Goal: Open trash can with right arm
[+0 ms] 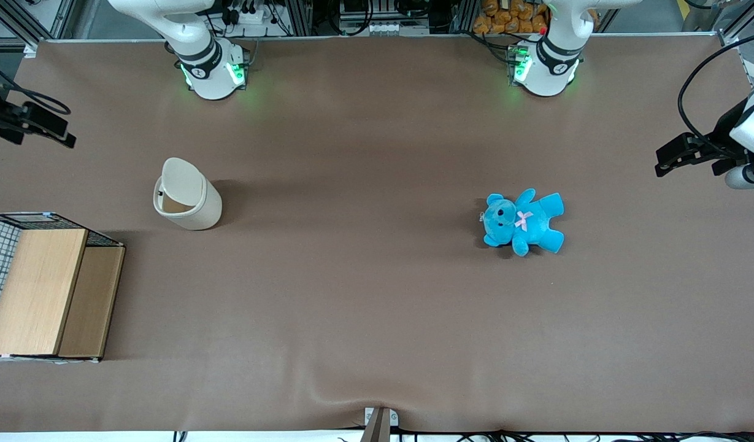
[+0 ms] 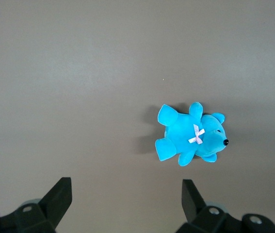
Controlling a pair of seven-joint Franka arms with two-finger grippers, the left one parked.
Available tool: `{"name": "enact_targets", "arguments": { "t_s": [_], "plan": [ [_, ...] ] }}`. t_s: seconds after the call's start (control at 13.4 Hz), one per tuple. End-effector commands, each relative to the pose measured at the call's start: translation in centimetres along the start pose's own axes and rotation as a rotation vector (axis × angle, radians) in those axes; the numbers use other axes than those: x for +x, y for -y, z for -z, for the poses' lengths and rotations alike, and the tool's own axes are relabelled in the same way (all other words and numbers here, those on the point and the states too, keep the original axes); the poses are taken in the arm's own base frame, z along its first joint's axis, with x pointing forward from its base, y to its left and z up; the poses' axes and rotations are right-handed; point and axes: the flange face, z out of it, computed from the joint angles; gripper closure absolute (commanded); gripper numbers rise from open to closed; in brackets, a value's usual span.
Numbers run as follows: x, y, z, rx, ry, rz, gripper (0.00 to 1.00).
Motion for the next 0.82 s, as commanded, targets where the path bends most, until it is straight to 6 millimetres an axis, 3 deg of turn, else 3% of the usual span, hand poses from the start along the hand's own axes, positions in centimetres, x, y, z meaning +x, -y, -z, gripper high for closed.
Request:
{"name": "enact_targets", "arguments": {
  "t_s": [0.0,0.75],
  "plan": [
    [1.7,-1.0,0.7,-0.019,0.048,-0.048,0.0],
    [0.7,-1.4,1.0,-0.022,0.081,-0.02,0.0]
  ]
}}
